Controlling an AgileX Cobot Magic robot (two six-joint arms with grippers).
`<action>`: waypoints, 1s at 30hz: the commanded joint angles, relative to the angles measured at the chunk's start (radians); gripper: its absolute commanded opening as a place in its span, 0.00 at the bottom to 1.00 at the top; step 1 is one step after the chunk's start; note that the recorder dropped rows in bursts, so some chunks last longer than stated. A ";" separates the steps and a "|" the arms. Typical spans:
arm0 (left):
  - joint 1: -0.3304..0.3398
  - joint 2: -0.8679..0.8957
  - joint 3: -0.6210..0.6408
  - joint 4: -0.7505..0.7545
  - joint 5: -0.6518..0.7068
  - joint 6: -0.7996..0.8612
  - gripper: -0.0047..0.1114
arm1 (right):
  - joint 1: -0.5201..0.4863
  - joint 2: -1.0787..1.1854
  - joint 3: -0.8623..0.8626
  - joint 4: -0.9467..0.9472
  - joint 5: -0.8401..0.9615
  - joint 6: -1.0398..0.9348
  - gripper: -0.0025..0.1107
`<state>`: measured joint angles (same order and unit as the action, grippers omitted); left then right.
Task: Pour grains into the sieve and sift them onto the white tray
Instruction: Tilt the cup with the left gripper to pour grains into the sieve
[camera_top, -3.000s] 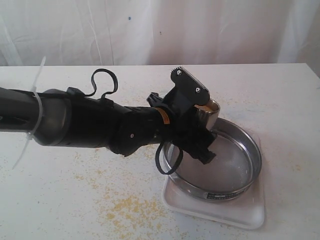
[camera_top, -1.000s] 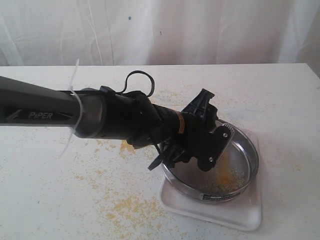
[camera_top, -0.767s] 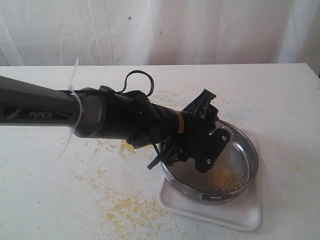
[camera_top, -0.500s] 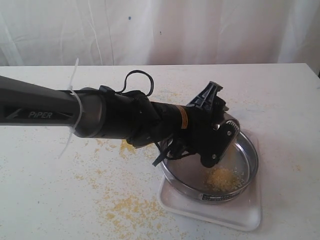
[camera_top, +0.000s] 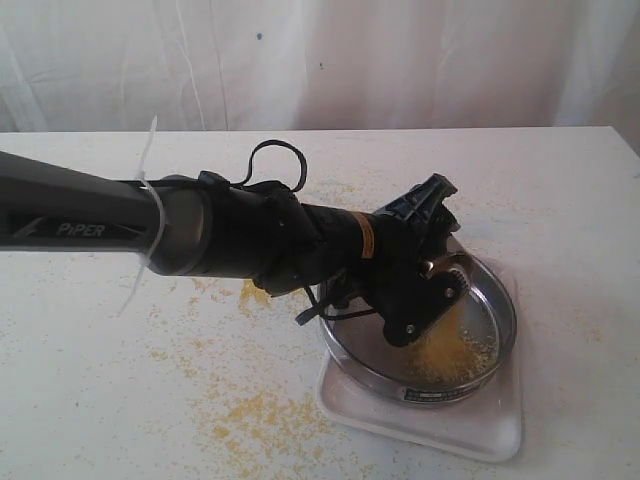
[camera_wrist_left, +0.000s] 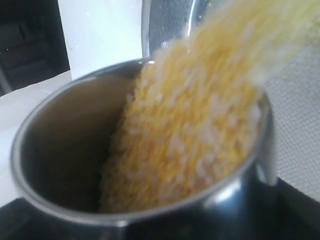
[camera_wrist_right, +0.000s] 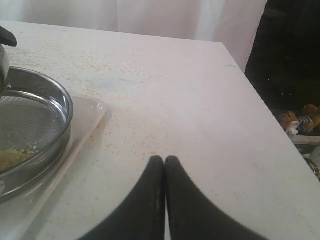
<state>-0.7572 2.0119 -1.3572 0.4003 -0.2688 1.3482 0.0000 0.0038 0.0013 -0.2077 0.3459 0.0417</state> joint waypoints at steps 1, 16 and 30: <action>0.000 -0.011 -0.010 -0.010 -0.005 0.050 0.04 | 0.000 -0.004 -0.001 -0.006 -0.002 -0.003 0.02; 0.000 -0.011 -0.079 -0.019 0.057 0.176 0.04 | 0.000 -0.004 -0.001 -0.006 -0.002 -0.003 0.02; -0.002 -0.011 -0.104 0.035 0.262 0.394 0.04 | 0.000 -0.004 -0.001 -0.006 -0.002 -0.003 0.02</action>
<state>-0.7572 2.0119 -1.4557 0.4338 -0.0142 1.7293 0.0000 0.0038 0.0013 -0.2077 0.3459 0.0417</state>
